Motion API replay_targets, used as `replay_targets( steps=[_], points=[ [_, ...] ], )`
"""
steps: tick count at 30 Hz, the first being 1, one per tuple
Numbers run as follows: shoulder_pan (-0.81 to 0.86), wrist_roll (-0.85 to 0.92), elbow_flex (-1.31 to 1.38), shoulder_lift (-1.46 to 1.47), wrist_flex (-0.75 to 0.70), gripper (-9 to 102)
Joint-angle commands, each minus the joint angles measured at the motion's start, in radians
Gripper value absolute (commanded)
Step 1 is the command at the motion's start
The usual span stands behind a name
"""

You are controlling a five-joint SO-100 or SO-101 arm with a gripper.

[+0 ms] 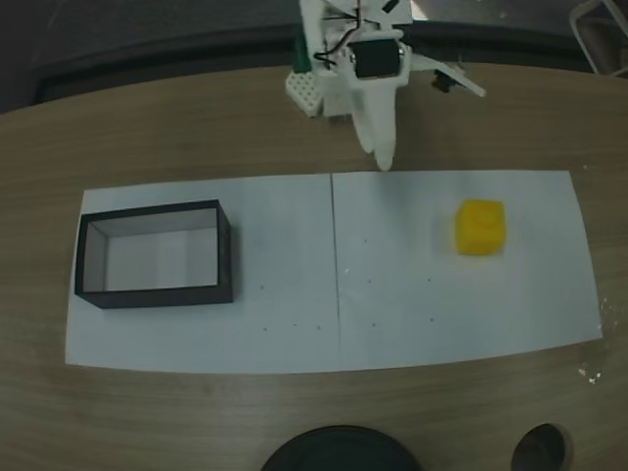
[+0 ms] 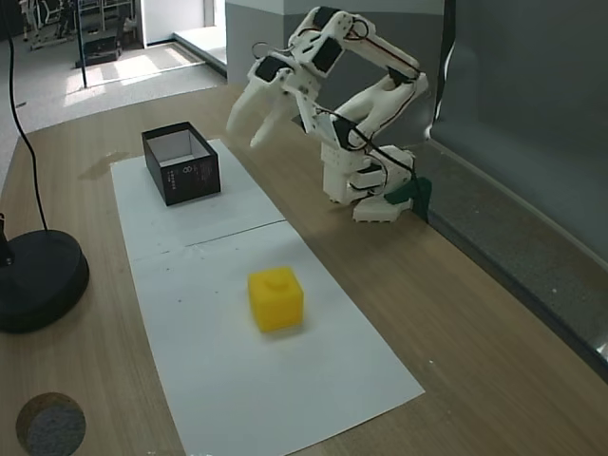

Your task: Grab a yellow square and put it in the box.

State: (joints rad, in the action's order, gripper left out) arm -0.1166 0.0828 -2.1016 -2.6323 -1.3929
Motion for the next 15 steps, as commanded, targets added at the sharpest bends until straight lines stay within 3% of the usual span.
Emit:
replay_targets(
  steps=[1, 6, 11, 15],
  points=[
    [-0.067, -0.057, 0.236, 0.238, -0.141, 23],
    [-0.259, -0.112, 0.462, 0.411, -0.310, 23],
    [-0.351, -0.015, 0.471, 0.426, -0.314, 23],
    [-0.318, -0.034, 0.482, 0.426, -0.288, 23]
  ],
)
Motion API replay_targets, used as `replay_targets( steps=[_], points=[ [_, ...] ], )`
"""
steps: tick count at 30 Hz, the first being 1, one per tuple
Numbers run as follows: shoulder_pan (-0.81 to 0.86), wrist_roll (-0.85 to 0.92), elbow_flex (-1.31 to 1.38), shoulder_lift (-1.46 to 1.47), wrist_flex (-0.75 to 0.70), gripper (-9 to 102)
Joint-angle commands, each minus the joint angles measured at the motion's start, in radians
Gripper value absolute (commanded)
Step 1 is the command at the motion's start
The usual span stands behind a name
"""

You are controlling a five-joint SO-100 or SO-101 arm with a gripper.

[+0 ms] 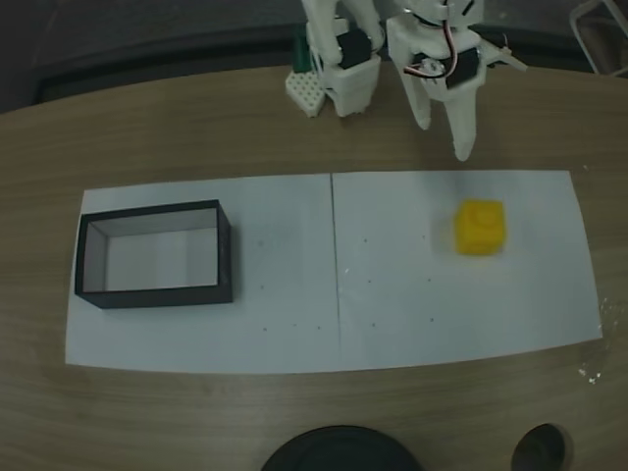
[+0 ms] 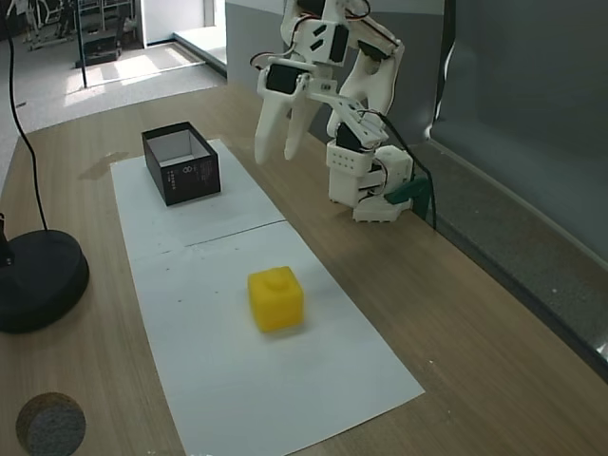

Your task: Grab a yellow square and put it in the box.

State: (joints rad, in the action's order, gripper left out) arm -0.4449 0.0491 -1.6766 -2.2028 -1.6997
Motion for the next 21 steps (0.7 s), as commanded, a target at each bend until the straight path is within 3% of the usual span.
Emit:
replay_targets(
  steps=[1, 10, 17, 21],
  points=[
    [0.021, 0.020, 0.054, -0.003, 0.020, 23],
    [-0.040, 0.110, -0.064, -0.002, 0.020, 24],
    [-0.288, 0.103, -0.213, 0.006, 0.031, 50],
    [-0.319, 0.112, -0.215, 0.009, 0.081, 50]
  ],
)
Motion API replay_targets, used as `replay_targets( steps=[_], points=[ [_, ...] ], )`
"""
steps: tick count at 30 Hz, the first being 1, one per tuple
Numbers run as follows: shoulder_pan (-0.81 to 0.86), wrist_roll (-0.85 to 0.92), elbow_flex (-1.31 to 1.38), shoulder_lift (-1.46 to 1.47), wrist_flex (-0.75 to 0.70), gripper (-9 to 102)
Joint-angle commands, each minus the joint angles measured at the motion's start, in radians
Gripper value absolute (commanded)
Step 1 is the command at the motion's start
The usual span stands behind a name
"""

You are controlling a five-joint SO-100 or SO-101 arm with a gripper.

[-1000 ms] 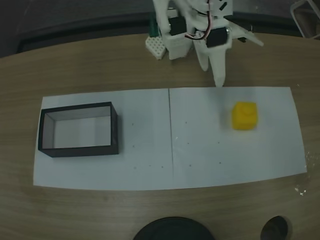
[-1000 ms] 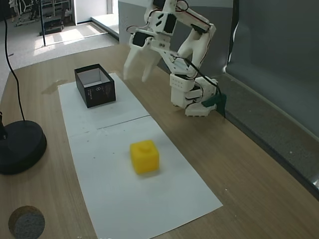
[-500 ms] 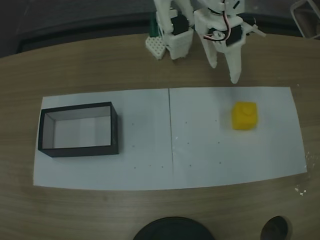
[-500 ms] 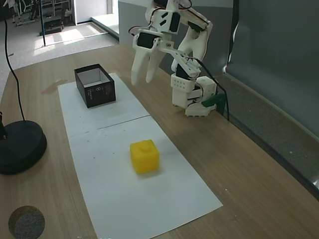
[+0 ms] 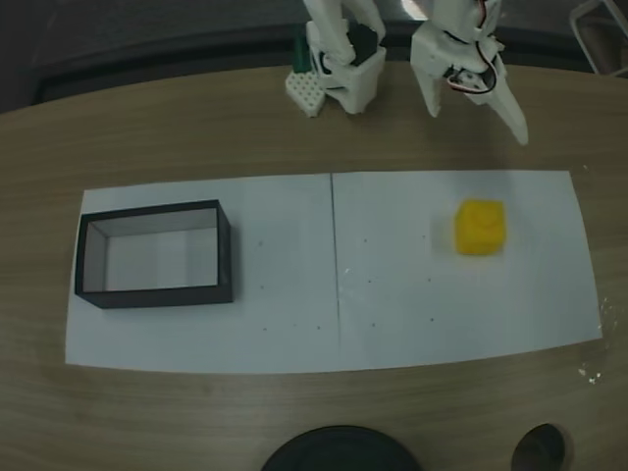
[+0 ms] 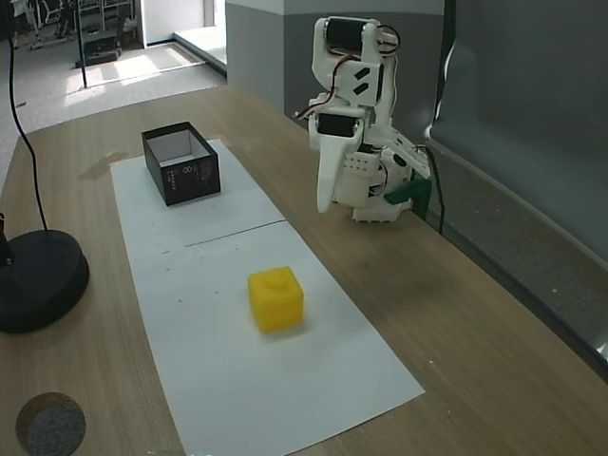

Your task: Grab a yellow square and put it in the box.

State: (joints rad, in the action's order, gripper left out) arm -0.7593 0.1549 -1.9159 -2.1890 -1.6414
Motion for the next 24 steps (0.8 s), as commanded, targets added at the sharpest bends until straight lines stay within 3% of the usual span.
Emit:
replay_targets(
  steps=[1, 7, 12, 24],
  points=[
    [-0.003, 0.006, 0.023, -0.003, 0.055, 50],
    [0.000, 0.006, -0.026, 0.037, 0.229, 43],
    [0.086, 0.000, 0.009, 0.164, 0.288, 45],
    [0.166, -0.066, 0.287, 0.505, 0.285, 46]
  ],
)
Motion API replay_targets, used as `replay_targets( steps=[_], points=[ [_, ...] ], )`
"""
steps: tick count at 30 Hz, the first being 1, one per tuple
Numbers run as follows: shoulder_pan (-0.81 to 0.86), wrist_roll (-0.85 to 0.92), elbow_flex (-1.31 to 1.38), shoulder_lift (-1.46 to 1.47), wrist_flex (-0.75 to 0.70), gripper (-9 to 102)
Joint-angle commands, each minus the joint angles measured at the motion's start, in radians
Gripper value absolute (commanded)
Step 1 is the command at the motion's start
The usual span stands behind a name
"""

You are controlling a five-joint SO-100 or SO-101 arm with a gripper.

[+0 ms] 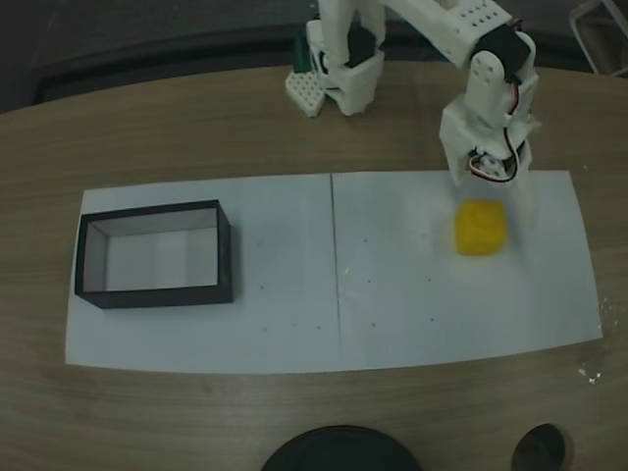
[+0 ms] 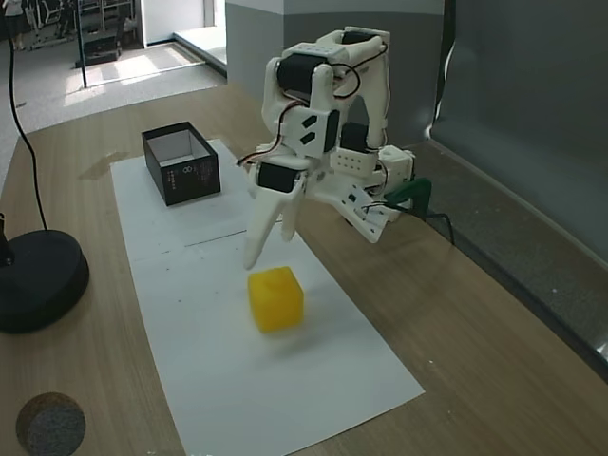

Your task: Grab a yellow square and put it in the box.

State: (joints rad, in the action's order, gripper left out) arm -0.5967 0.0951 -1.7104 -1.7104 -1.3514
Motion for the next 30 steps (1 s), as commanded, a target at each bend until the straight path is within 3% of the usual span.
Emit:
replay_targets(
  steps=[1, 26, 30],
  points=[
    [0.002, -0.006, 0.092, 0.051, -0.005, 46],
    [-0.066, -0.049, 0.164, 0.301, -0.021, 46],
    [-0.064, -0.044, 0.169, 0.301, -0.021, 34]
  ],
)
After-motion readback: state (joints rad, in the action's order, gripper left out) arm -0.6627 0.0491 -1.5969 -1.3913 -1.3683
